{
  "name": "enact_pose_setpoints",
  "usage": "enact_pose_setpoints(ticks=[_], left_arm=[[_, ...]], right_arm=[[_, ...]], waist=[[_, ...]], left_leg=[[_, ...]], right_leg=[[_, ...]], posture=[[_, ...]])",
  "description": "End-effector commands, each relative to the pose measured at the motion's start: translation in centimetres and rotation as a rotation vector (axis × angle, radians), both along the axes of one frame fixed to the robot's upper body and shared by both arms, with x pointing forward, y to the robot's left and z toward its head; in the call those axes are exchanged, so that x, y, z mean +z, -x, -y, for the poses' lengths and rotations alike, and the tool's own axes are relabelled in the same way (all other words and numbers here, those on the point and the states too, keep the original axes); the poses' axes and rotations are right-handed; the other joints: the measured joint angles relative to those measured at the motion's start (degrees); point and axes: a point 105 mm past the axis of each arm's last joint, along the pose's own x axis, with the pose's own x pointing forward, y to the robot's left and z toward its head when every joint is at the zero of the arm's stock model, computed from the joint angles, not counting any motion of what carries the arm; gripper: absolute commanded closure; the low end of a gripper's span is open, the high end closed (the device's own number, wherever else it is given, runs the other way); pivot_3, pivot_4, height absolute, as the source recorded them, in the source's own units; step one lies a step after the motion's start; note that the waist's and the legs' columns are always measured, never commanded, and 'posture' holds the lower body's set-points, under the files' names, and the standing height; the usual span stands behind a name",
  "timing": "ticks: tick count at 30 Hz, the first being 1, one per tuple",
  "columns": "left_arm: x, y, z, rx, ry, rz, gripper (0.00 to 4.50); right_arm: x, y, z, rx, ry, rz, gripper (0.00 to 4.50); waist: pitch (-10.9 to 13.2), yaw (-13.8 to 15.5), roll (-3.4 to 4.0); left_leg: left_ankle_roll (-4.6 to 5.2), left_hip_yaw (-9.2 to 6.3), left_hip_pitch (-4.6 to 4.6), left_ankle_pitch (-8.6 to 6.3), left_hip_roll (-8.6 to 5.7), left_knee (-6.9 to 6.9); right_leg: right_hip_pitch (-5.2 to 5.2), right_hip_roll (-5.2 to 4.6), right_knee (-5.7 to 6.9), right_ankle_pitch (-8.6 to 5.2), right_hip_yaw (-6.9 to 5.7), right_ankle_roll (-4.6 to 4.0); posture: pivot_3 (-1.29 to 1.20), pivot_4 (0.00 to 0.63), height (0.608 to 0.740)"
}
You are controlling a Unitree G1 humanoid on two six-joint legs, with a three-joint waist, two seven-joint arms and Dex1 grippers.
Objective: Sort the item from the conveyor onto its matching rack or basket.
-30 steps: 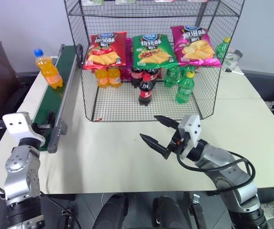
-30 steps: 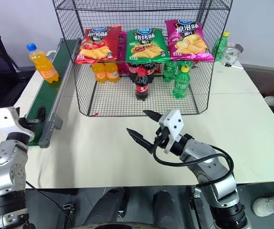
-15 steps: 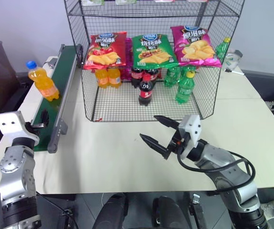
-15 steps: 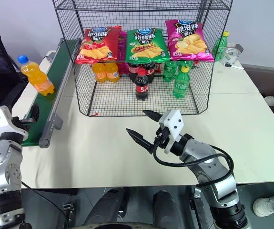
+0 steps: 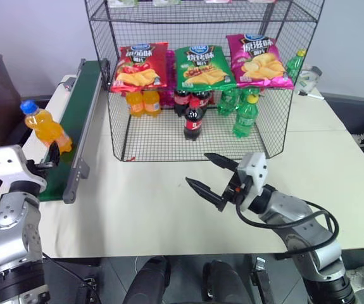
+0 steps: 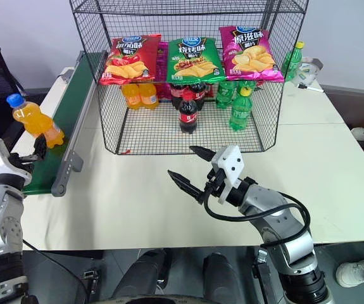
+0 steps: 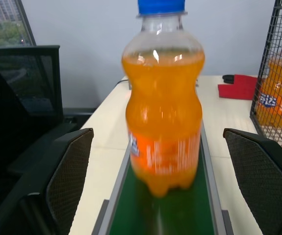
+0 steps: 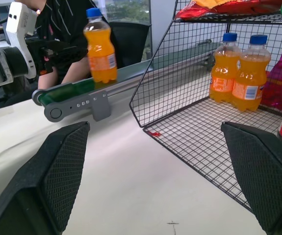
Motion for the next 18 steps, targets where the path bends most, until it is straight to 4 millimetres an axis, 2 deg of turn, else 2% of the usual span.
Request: enact_pose_setpoints(ticks=[1, 11, 14, 16, 17, 18], left_arm=[[1.95, 0.42, -0.52, 0.013, -0.033, 0.065, 0.07], [2.43, 0.37, -0.53, 0.011, -0.046, 0.071, 0.07], [2.58, 0.47, -0.46, 0.007, -0.049, 0.079, 0.88], [2.54, 0.52, -0.55, 0.013, -0.050, 0.075, 1.80], [2.49, 0.54, -0.60, 0.016, -0.050, 0.070, 2.01], [2.49, 0.55, -0.60, 0.016, -0.049, 0.068, 2.01]], right_arm=[[1.03, 0.30, -0.29, 0.016, -0.019, 0.040, 0.00], [1.12, 0.39, -0.33, 0.014, -0.022, 0.037, 0.00], [1.12, 0.41, -0.31, 0.013, -0.022, 0.038, 0.00], [1.11, 0.41, -0.30, 0.014, -0.021, 0.037, 0.00], [1.10, 0.42, -0.29, 0.014, -0.021, 0.037, 0.00], [1.10, 0.43, -0.28, 0.014, -0.021, 0.037, 0.00]], waist=[[0.0, 0.0, 0.00], [0.0, 0.0, 0.00], [0.0, 0.0, 0.00], [0.0, 0.0, 0.00], [0.0, 0.0, 0.00], [0.0, 0.0, 0.00]], left_leg=[[0.00, 0.00, 0.00, 0.00, 0.00, 0.00], [0.00, 0.00, 0.00, 0.00, 0.00, 0.00], [0.00, 0.00, 0.00, 0.00, 0.00, 0.00], [0.00, 0.00, 0.00, 0.00, 0.00, 0.00], [0.00, 0.00, 0.00, 0.00, 0.00, 0.00], [0.00, 0.00, 0.00, 0.00, 0.00, 0.00]], right_leg=[[0.00, 0.00, 0.00, 0.00, 0.00, 0.00], [0.00, 0.00, 0.00, 0.00, 0.01, 0.00], [0.00, 0.00, 0.00, 0.00, 0.00, 0.00], [0.00, 0.00, 0.00, 0.00, 0.00, 0.00], [0.00, 0.00, 0.00, 0.00, 0.00, 0.00], [0.00, 0.00, 0.00, 0.00, 0.00, 0.00]], posture=[[0.00, 0.150, 0.740], [0.00, 0.150, 0.740], [0.00, 0.150, 0.740], [0.00, 0.150, 0.740], [0.00, 0.150, 0.740], [0.00, 0.150, 0.740]])
